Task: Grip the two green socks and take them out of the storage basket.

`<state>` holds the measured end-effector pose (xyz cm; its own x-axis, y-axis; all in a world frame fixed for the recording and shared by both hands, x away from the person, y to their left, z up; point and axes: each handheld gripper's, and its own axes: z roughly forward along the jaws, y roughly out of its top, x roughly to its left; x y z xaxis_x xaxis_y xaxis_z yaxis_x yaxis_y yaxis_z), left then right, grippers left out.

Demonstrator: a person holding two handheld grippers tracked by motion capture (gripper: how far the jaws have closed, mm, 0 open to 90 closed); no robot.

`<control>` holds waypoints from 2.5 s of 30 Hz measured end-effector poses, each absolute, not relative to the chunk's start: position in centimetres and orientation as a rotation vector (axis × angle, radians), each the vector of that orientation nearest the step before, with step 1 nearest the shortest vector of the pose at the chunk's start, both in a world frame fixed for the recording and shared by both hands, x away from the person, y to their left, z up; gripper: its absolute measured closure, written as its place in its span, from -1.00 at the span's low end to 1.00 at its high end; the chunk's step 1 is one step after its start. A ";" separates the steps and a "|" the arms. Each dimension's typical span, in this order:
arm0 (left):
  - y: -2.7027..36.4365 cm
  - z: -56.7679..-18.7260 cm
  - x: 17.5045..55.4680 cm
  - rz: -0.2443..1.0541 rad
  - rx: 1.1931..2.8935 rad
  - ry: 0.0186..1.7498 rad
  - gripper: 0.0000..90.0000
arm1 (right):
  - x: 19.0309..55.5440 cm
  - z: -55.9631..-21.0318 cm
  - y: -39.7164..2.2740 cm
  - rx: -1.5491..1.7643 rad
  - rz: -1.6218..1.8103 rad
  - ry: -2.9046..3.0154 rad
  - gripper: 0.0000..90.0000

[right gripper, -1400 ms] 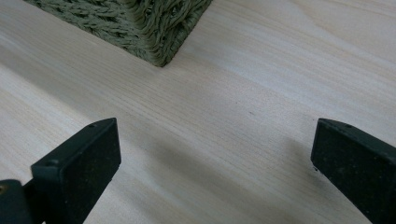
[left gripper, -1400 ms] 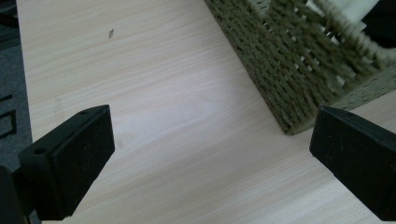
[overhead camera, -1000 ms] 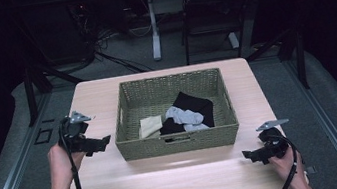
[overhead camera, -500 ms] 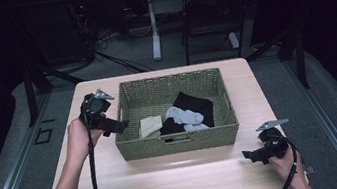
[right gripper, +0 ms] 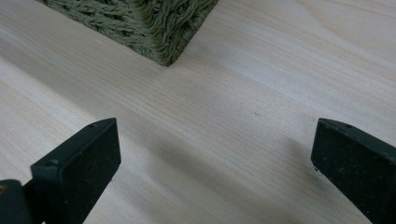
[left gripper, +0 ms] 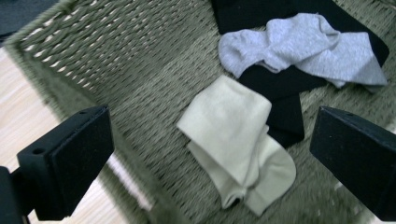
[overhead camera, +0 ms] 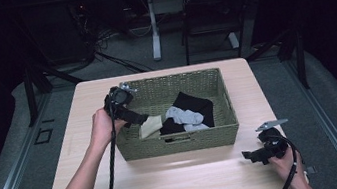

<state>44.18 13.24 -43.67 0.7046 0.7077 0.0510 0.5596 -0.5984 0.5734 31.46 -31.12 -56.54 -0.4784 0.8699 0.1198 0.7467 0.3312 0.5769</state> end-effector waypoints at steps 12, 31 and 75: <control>10.9 -46.1 45.5 0.346 2.413 0.948 -1.00 | 31.5 -56.6 -31.1 1.468 0.861 2.390 -0.98; 7.8 -49.4 46.9 0.308 2.519 0.927 -0.99 | 31.5 -56.6 -31.1 1.466 0.861 2.398 -0.98; 9.4 -44.2 46.2 0.368 2.510 0.913 0.87 | 31.5 -56.7 -31.1 1.469 0.849 2.408 -0.98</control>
<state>46.24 9.35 -44.19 0.7465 0.6585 0.0956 0.5411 -0.6843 0.4888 31.53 -31.07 -56.68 -0.4881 0.8637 0.1255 0.7514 0.3427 0.5640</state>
